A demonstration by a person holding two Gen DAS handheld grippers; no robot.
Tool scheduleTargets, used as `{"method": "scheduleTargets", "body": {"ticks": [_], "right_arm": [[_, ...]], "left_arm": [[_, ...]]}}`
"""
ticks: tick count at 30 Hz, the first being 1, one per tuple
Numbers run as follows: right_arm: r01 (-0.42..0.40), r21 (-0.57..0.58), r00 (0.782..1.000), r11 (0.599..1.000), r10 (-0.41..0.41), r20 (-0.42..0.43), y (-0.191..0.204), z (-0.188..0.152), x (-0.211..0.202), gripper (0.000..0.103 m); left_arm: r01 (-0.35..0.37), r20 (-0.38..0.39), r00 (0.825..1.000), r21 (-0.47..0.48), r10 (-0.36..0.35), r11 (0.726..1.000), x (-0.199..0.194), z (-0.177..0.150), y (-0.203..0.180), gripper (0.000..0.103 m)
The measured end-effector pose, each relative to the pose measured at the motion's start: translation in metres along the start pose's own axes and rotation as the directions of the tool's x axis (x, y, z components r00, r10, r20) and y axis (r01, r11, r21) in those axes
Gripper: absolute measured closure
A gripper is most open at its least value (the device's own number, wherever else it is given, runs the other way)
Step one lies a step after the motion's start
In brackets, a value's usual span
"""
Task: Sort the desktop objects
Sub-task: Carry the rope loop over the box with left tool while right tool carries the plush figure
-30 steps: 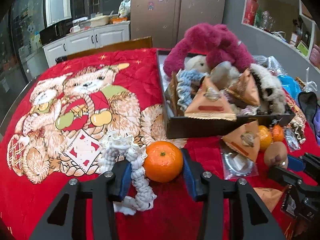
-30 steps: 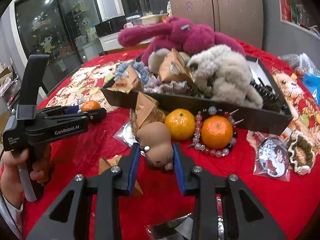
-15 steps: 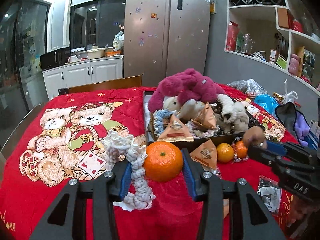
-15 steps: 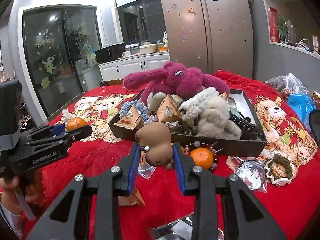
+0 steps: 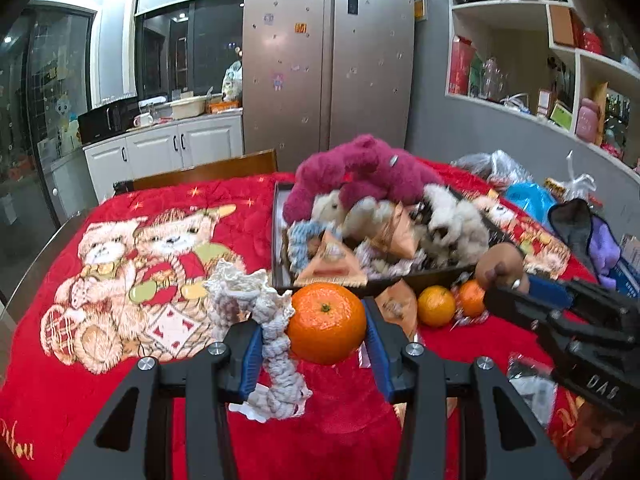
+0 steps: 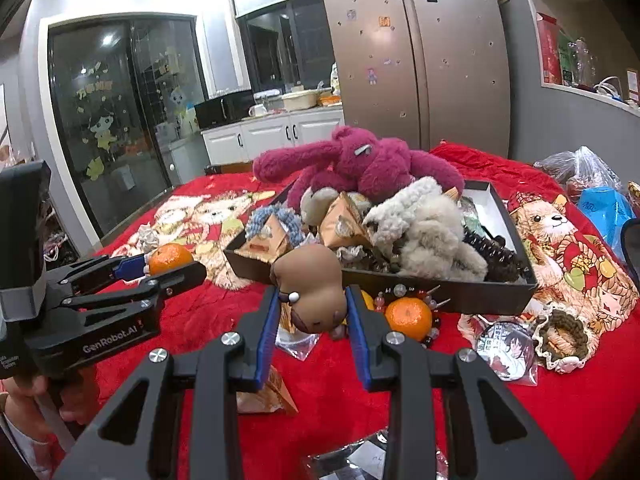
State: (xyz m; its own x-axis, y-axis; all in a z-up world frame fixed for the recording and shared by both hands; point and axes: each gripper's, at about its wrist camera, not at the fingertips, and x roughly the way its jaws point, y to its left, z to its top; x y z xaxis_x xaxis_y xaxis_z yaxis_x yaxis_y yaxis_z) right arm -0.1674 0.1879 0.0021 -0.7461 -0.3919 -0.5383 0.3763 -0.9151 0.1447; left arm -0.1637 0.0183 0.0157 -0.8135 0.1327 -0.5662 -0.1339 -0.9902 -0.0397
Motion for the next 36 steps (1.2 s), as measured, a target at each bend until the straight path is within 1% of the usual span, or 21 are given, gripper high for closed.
{"method": "scheduleTargets", "body": {"ticks": [3,7,9,11,14,17,20,22,24,25,27,29,30,32,33,36], "right_arm": [[-0.001,0.003,1.0,1.0,0.001,0.022,0.001,0.005,-0.009,0.07],[0.002,0.002,0.997,1.0,-0.002,0.078,0.004,0.018,-0.025,0.07],[-0.01,0.008,0.995,1.0,0.01,0.096,0.005,0.029,-0.031,0.07],[-0.004,0.0,0.994,1.0,0.004,0.11,0.007,0.043,-0.033,0.07],[-0.006,-0.001,0.992,1.0,0.006,0.126,0.009,0.066,-0.033,0.07],[-0.014,0.007,0.992,1.0,0.013,0.126,0.01,0.089,-0.023,0.07],[-0.011,0.009,0.994,1.0,0.01,0.113,0.007,0.109,-0.007,0.07],[-0.004,0.014,0.995,1.0,0.002,0.103,0.003,0.119,0.009,0.07],[-0.002,0.034,0.995,0.999,-0.002,0.096,-0.005,0.121,0.023,0.07],[-0.012,0.05,0.995,0.999,0.007,0.095,-0.012,0.12,0.032,0.07],[-0.018,0.052,0.998,0.998,0.015,0.057,-0.021,0.116,0.049,0.07],[0.004,0.06,1.0,0.998,-0.005,0.016,-0.032,0.109,0.068,0.07],[0.006,0.061,1.0,0.998,-0.006,-0.001,-0.036,0.106,0.073,0.07],[0.02,0.078,0.999,0.997,-0.018,-0.033,-0.045,0.1,0.086,0.07],[0.019,0.087,0.998,0.996,-0.014,-0.056,-0.048,0.098,0.091,0.07],[0.029,0.076,0.997,0.997,-0.023,-0.08,-0.05,0.089,0.101,0.07]], "left_arm": [[0.011,0.031,0.999,-0.009,-0.011,1.0,-0.006,0.014,0.001,0.058],[0.016,0.042,0.999,-0.027,-0.014,1.0,-0.009,0.043,0.001,0.058],[0.012,0.053,0.999,-0.016,-0.011,1.0,-0.013,0.057,-0.004,0.058],[0.014,0.068,0.998,-0.01,-0.013,1.0,-0.016,0.069,-0.009,0.058],[0.058,0.086,0.995,-0.025,-0.056,0.998,-0.015,0.085,-0.01,0.058],[0.044,0.101,0.994,-0.023,-0.041,0.999,-0.007,0.095,-0.012,0.058],[0.028,0.095,0.995,-0.022,-0.026,0.999,0.008,0.102,-0.012,0.058],[0.046,0.088,0.995,-0.031,-0.043,0.998,0.021,0.106,-0.012,0.058],[0.057,0.064,0.997,-0.043,-0.054,0.997,0.039,0.107,-0.008,0.058],[0.058,0.05,0.997,-0.038,-0.056,0.998,0.047,0.107,-0.007,0.057],[0.039,0.032,0.999,-0.023,-0.038,0.999,0.063,0.105,-0.007,0.058],[0.031,0.015,0.999,-0.016,-0.031,0.999,0.076,0.1,-0.007,0.058],[0.034,-0.005,0.999,-0.018,-0.034,0.999,0.084,0.096,-0.006,0.058],[0.043,-0.02,0.999,-0.018,-0.044,0.999,0.092,0.089,-0.006,0.058],[0.042,-0.022,0.999,-0.015,-0.042,0.999,0.096,0.085,-0.007,0.058],[0.023,-0.048,0.999,0.017,-0.022,1.0,0.106,0.077,-0.013,0.058]]}}
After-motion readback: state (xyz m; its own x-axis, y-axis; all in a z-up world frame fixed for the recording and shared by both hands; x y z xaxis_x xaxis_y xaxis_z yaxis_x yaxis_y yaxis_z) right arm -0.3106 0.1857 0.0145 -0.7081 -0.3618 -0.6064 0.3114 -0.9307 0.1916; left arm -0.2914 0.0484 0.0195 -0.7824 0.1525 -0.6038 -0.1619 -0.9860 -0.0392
